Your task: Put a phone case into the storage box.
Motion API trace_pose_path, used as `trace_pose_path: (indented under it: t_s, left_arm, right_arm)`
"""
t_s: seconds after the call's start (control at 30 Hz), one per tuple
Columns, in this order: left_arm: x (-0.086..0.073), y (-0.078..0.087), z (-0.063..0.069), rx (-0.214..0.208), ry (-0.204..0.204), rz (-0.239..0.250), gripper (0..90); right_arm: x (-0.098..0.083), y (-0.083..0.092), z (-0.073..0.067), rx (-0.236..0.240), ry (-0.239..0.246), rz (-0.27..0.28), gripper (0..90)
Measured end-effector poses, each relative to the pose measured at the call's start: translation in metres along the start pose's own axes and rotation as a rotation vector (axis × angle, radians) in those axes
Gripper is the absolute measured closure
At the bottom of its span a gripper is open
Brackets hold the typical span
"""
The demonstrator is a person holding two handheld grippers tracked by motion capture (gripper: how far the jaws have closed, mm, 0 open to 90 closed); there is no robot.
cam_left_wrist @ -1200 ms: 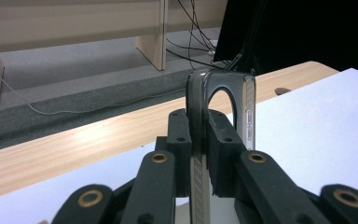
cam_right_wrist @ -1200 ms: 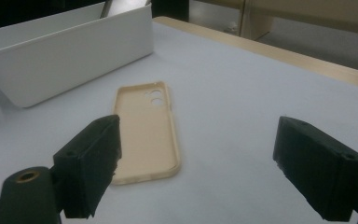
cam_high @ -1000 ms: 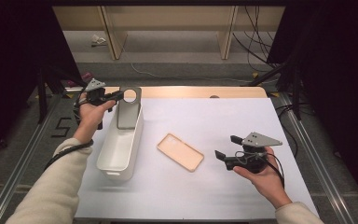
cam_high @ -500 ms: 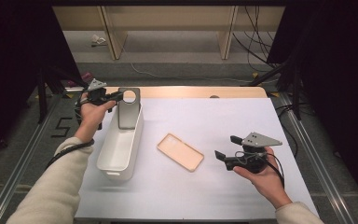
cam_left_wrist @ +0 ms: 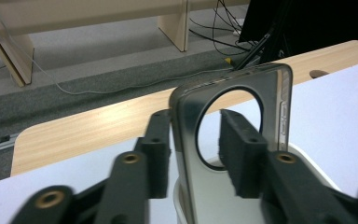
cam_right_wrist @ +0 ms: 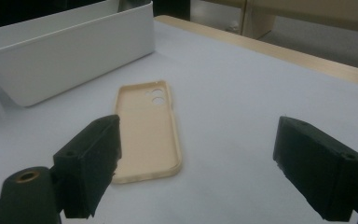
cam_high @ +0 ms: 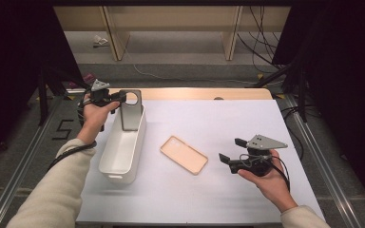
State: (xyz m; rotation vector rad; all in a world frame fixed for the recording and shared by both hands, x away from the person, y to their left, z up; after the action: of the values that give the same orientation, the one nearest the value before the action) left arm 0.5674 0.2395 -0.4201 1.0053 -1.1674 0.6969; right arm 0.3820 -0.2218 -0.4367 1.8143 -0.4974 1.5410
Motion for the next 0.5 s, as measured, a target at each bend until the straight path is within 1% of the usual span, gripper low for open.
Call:
trace_pose_path:
  t_s: [0.07,0.17,0.27,0.37,0.4,0.5]
  left_arm:
    - [0.002,0.0,0.001,0.014,0.008,-0.002,53.1]
    - [0.004,0.001,0.002,0.021,0.013,-0.008,44.6]
    - [0.006,0.003,0.003,0.041,0.024,-0.013,32.5]
    - [0.007,0.01,0.003,0.054,0.027,-0.025,19.5]
    - [0.008,0.013,0.003,0.053,0.029,-0.018,17.7]
    - [0.007,0.024,0.005,0.047,0.052,-0.011,10.5]
  right_arm:
    - [0.0,0.0,0.0,0.001,0.0,-0.001,16.1]
    - [0.0,0.0,0.0,0.001,-0.001,-0.001,16.1]
    - [0.0,0.0,0.0,0.0,-0.001,-0.002,16.1]
    - [-0.001,0.0,0.001,-0.002,-0.004,-0.003,16.1]
    - [-0.001,-0.001,0.001,-0.003,-0.005,-0.004,16.1]
    - [-0.001,-0.001,0.001,-0.003,-0.004,-0.007,16.1]
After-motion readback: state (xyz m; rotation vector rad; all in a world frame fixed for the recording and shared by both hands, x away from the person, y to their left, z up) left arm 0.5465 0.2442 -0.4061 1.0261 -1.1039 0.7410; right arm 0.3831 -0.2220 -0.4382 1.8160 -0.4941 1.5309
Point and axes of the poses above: each handheld gripper's, and its own axes: y roughly backward along the jaws, x roughly out of its top, z roughly to its right, the point moved 3 cm from there along -y, roughly forward along the jaws, and after that the axes turned 11 degrees about z, right-handed, at the moved point
